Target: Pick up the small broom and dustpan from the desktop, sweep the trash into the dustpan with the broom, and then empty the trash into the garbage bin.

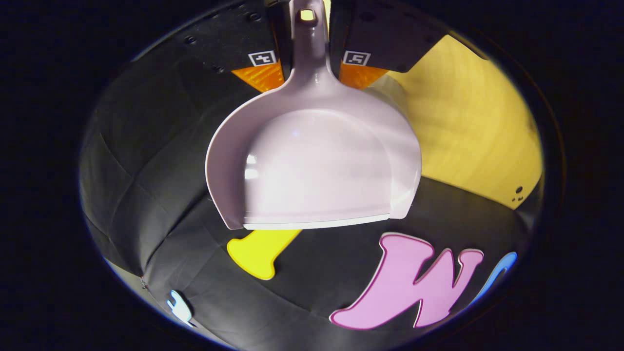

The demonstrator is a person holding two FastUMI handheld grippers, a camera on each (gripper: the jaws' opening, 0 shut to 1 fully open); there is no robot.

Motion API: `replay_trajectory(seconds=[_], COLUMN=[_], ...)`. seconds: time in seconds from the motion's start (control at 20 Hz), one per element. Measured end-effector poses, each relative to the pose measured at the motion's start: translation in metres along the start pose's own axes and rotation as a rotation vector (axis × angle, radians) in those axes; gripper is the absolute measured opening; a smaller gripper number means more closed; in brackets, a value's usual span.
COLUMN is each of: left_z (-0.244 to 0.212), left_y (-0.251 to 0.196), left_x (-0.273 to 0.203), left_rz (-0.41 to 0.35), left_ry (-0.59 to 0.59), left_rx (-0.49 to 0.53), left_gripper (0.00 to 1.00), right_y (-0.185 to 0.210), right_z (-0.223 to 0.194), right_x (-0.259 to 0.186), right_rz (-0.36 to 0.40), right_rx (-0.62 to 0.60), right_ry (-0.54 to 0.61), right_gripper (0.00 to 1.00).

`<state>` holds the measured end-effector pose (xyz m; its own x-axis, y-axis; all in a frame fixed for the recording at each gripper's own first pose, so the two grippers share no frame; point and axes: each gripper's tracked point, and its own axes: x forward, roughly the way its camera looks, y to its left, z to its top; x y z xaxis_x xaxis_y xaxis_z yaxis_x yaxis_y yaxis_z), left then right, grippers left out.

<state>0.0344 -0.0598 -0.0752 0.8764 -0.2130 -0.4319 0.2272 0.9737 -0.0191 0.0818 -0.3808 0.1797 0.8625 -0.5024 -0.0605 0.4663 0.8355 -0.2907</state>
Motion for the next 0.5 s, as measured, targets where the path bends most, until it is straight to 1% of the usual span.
replay_trajectory(seconds=[0.05,0.1,0.15,0.2,0.3,0.4,0.45,0.5], left_z=[-0.001,-0.001,-0.004,-0.008,-0.015,-0.022,-0.026,-0.028], left_y=[0.001,0.002,0.003,0.005,0.011,0.011,0.014,0.018], left_x=[0.002,0.004,0.007,0.011,0.018,0.026,0.032,0.037], left_rz=[0.006,0.008,0.007,0.010,0.019,0.022,0.033,0.048], left_ry=[-0.009,-0.015,-0.013,-0.007,0.004,0.022,0.033,0.040], left_rx=[-0.010,-0.024,-0.041,-0.058,-0.078,-0.063,-0.043,-0.022], left_gripper=[0.25,0.25,0.25,0.24,0.25,0.25,0.25,0.25], right_y=[0.003,0.009,0.013,0.015,0.019,0.027,0.033,0.040], right_z=[0.006,0.011,0.016,0.017,0.010,0.003,-0.003,-0.009], right_x=[-0.003,-0.008,-0.008,-0.009,-0.009,-0.011,-0.012,-0.012], right_rz=[0.032,0.069,0.105,0.132,0.183,0.260,0.308,0.362], right_rx=[0.041,0.076,0.095,0.101,0.076,0.064,0.075,0.086], right_ry=[-0.021,-0.038,-0.050,-0.059,-0.051,-0.020,0.000,0.025], right_gripper=[0.31,0.35,0.35,0.34,0.34,0.35,0.38,0.34])
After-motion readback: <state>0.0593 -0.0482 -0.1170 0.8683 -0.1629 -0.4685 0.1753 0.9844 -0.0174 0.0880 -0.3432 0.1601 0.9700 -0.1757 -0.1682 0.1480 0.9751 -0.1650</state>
